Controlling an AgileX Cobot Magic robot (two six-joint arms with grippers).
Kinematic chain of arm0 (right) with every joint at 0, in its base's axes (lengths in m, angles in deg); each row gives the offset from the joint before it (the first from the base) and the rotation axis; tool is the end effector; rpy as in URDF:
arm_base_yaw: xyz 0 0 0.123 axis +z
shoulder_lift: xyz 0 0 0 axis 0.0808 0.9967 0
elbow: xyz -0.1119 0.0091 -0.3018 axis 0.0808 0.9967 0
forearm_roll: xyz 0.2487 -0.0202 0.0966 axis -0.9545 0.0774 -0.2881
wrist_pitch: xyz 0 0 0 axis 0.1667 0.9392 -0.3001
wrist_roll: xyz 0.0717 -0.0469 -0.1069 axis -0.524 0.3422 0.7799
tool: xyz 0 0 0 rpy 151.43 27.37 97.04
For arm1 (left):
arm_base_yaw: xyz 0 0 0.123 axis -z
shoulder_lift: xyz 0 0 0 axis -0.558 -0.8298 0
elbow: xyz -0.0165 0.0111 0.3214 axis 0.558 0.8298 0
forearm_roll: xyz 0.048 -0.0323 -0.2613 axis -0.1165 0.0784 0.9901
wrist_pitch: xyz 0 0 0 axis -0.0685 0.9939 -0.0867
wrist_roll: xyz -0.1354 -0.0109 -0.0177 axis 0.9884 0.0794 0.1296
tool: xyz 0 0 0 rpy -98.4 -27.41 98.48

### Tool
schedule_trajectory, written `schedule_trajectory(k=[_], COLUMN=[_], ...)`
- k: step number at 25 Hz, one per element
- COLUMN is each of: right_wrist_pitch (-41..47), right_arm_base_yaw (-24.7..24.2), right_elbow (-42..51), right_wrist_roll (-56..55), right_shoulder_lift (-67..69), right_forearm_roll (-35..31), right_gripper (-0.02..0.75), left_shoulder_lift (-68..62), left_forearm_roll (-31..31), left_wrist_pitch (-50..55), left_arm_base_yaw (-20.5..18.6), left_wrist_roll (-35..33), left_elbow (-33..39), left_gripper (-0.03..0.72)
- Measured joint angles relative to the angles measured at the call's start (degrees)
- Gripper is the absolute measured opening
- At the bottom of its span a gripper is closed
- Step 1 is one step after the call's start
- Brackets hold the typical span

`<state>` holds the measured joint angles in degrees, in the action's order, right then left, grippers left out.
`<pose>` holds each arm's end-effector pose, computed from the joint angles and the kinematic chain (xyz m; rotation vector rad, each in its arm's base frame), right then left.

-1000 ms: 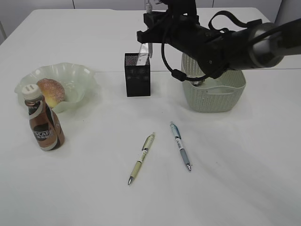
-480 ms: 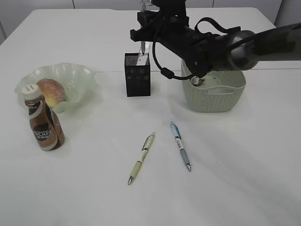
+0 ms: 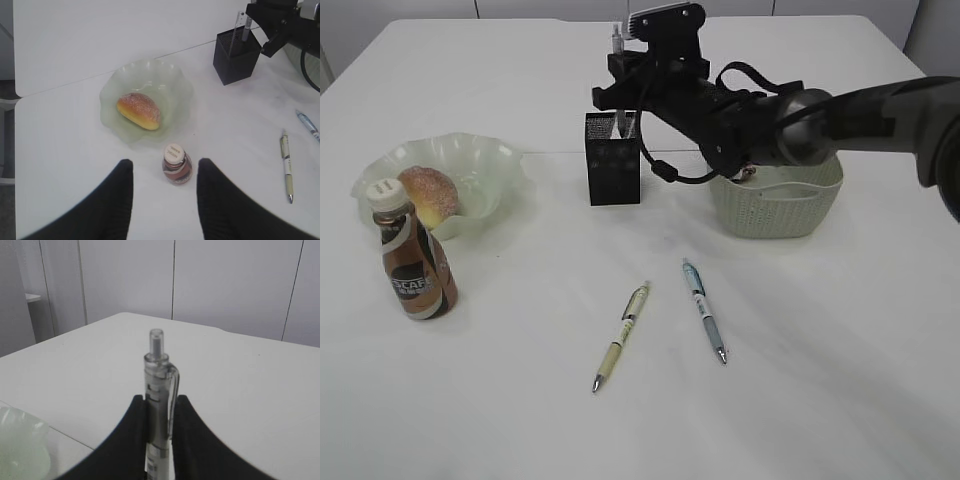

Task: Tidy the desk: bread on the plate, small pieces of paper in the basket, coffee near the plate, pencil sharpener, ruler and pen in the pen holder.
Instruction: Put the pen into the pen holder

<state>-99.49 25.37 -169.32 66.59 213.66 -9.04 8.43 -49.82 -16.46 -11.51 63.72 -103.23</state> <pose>0.5981 0.2371 0.2046 -0.3896 1.5447 0.2934 0.2449 -0.0724 0.4976 0.2923 2.2742 -0.0031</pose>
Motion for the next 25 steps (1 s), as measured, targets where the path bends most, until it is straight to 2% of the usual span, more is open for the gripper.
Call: schedule_trajectory(k=[5, 8, 10, 14, 16, 21, 25], right_wrist_pitch=[1.1, 1.9, 2.2, 2.3, 2.3, 6.4, 17.5], right_arm_base_yaw=[0.0, 0.0, 0.0, 0.0, 0.0, 0.0, 0.0], right_elbow=[-0.1, -0.2, -0.2, -0.3, -0.3, -0.5, -0.5], right_wrist_roll=[0.0, 0.0, 0.0, -0.1, -0.1, -0.1, -0.1], right_shoulder_lift=[0.1, 0.1, 0.1, 0.1, 0.1, -0.6, -5.7], right_forearm_roll=[-0.2, -0.2, -0.3, -0.3, -0.3, -0.3, -0.3], right_gripper=[0.078, 0.114, 0.166, 0.317, 0.359, 0.383, 0.385], left_shoulder_lift=[0.0, 0.0, 0.0, 0.0, 0.0, 0.0, 0.0], left_forearm_roll=[0.0, 0.0, 0.0, 0.0, 0.0, 0.0, 0.0], left_wrist_pitch=[0.0, 0.0, 0.0, 0.0, 0.0, 0.0, 0.0], left_arm_base_yaw=[0.0, 0.0, 0.0, 0.0, 0.0, 0.0, 0.0], left_wrist_roll=[0.0, 0.0, 0.0, 0.0, 0.0, 0.0, 0.0], left_elbow=[0.0, 0.0, 0.0, 0.0, 0.0, 0.0, 0.0], left_gripper=[0.312, 0.312, 0.312, 0.312, 0.31, 0.308, 0.308])
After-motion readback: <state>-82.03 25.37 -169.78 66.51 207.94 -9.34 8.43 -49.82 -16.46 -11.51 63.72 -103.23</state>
